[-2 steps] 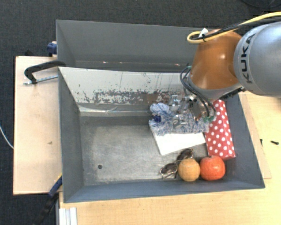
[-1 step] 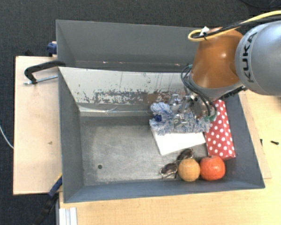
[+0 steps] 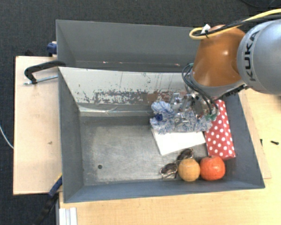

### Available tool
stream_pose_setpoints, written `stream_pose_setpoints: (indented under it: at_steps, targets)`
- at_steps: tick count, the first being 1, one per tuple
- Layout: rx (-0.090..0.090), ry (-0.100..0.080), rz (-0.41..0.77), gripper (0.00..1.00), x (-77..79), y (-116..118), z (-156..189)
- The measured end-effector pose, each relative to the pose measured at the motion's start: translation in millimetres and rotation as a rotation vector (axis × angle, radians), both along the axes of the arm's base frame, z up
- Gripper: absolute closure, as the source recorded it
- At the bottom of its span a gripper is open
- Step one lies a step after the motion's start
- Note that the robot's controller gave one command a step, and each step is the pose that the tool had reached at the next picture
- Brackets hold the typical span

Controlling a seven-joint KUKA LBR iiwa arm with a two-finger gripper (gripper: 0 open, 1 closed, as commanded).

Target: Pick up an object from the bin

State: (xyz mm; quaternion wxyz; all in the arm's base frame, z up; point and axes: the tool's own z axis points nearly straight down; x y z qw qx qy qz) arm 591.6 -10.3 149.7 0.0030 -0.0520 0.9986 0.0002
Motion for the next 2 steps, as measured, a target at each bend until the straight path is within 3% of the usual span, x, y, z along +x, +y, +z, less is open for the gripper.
stream_pose_setpoints:
  at_steps: [2]
  targets:
    - [0.0,0.0,0.0,1.0,0.6,0.2,18.6]
